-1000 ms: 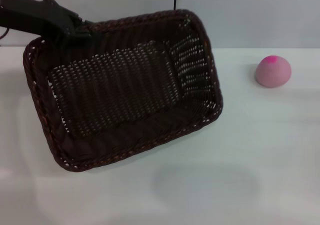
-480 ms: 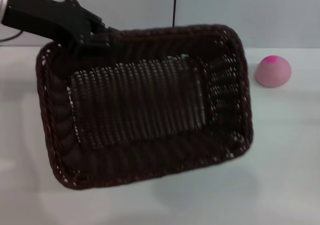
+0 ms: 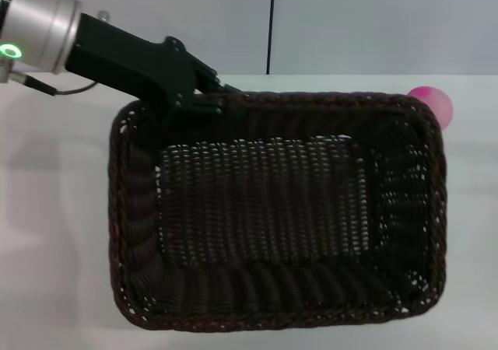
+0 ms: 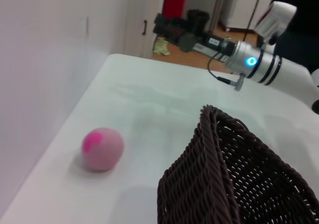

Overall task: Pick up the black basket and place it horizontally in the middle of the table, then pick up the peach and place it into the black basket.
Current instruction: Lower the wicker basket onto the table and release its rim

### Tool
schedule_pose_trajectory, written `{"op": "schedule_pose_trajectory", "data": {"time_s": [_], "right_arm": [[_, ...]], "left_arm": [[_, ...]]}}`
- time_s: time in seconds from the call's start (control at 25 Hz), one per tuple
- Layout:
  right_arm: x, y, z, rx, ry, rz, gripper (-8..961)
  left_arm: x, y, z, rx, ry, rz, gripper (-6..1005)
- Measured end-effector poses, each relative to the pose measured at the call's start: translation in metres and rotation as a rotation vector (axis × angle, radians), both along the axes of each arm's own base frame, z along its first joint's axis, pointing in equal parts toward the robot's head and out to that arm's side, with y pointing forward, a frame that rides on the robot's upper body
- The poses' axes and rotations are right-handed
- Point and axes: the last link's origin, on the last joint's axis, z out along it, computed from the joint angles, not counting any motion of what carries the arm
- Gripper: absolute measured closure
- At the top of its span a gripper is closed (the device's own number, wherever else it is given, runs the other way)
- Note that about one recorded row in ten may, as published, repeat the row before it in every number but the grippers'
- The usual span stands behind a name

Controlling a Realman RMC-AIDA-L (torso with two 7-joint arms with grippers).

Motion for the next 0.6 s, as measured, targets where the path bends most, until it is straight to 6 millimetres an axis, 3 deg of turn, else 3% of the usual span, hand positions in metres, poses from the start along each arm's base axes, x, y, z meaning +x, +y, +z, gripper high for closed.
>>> {"op": "schedule_pose_trajectory", "data": {"time_s": [0.6], "right_arm": [[0.001, -0.001, 0.0, -0.003, -0.001, -0.004, 488]], "left_arm": [[-0.002, 0.009, -0.032, 0.007, 0.0, -0.019, 811]]}}
